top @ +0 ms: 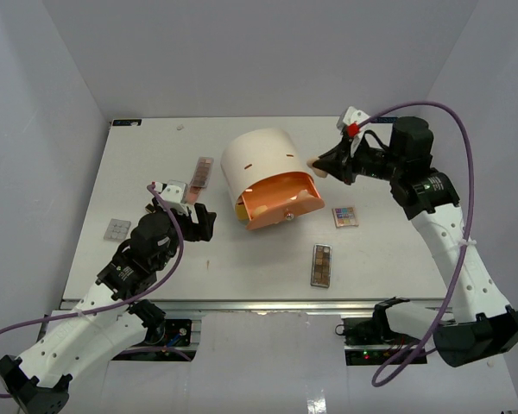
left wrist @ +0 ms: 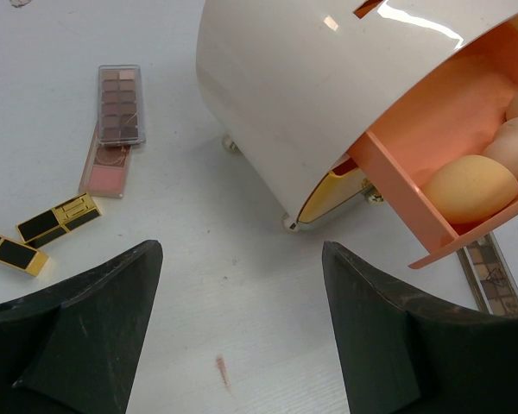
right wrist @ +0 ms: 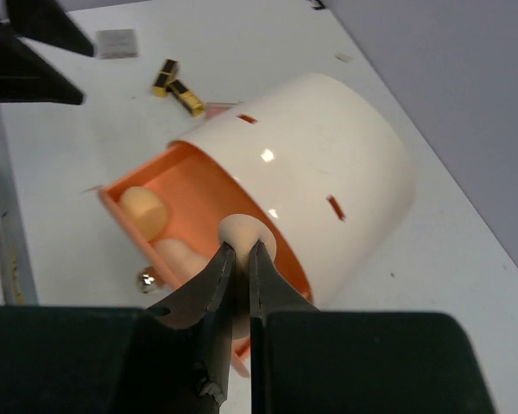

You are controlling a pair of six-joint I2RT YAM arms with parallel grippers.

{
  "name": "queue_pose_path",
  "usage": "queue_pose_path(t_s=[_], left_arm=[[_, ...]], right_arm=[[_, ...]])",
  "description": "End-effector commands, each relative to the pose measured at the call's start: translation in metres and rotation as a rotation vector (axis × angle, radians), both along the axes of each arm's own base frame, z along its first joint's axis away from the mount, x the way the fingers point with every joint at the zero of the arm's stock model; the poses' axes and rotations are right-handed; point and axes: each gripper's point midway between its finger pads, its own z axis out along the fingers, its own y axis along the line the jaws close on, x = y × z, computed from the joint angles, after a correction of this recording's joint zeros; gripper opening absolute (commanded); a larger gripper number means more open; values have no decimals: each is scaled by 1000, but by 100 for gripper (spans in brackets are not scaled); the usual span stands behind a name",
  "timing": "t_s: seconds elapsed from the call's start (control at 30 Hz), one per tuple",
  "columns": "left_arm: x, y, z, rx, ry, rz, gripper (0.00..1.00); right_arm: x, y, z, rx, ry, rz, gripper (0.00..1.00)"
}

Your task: Organize the makeup

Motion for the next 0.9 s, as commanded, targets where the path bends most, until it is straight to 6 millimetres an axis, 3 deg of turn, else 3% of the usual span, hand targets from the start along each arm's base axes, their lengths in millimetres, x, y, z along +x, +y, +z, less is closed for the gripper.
queue_pose_path(t_s=[0.0, 0.1, 0.23, 0.4, 0.47, 0.57, 0.73, 0.87], left_arm=[[0, 0, 0, -1, -10, -8, 86], [0, 0, 1, -3, -13, -5, 85], [1, 1, 0, 0, -12, 1, 86], [2, 1, -3, 9, -3, 2, 86], [2, 0, -4, 13, -1, 2, 86], [3, -1, -6, 16, 4, -1, 86], [2, -1, -4, 11, -1, -6, 86], [2, -3, -4, 12, -5, -19, 86]], right_arm=[[-17, 40, -13, -87, -56, 180, 11], [-13, 56, -20, -142, -40, 225, 11], [-25, 82, -37, -206, -38, 307, 13], [-23, 93, -57, -262, -30, 316, 18], [-20, 95, -63, -278, -23, 311, 23], [-17, 102, -70, -299, -13, 308, 39], [-15, 101, -60, -296, -36, 287, 56], [-26, 101, -43, -260, -65, 320, 60]])
